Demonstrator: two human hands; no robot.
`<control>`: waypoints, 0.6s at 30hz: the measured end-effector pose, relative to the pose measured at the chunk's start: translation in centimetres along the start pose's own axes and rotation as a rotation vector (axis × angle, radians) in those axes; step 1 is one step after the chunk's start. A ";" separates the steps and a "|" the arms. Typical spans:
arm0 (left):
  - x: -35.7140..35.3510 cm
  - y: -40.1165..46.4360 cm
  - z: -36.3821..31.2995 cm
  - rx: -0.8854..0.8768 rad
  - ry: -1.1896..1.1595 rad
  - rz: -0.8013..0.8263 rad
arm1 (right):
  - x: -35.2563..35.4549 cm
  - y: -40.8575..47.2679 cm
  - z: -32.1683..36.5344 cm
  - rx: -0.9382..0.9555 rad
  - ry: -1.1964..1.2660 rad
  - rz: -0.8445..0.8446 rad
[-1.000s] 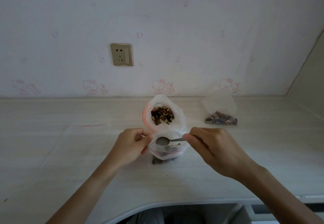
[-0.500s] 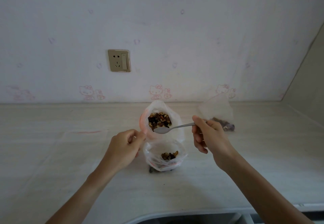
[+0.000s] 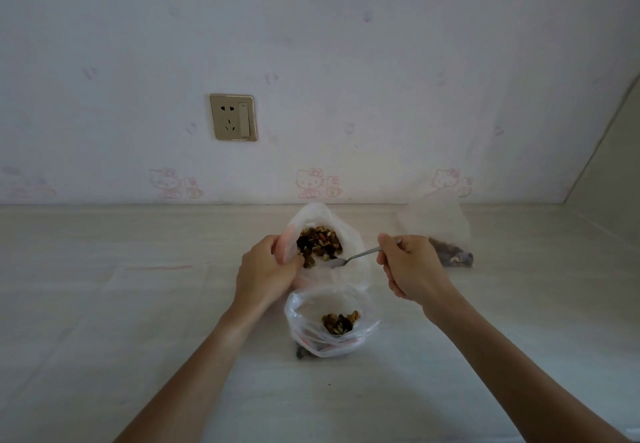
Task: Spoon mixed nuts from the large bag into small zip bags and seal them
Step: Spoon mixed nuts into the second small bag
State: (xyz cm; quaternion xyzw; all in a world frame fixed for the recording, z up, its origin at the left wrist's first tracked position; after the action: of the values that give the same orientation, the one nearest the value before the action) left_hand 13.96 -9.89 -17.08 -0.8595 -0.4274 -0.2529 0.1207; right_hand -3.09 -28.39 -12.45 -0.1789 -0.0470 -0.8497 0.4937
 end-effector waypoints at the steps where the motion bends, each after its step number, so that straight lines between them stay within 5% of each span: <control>1: 0.0 -0.1 0.2 -0.018 0.003 0.000 | -0.1 0.2 -0.2 -0.001 -0.028 -0.013; 18: -0.1 -0.4 0.2 -0.229 -0.243 0.066 | -2.9 3.4 -1.7 -0.087 0.039 -0.013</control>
State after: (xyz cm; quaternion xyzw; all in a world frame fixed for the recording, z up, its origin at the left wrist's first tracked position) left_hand 13.64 -9.64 -17.28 -0.9055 -0.3788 -0.1901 -0.0225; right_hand 0.68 -28.13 -15.41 -0.1832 -0.0013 -0.8574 0.4808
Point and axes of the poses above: each hand's wrist, its own y-axis towards the middle knuckle, its own x-axis out of the back of the hand, z = x × y, the point moved 6 cm from there along y, towards the middle knuckle, and after that the axes turned 15 degrees about z, right-handed, at the moved point
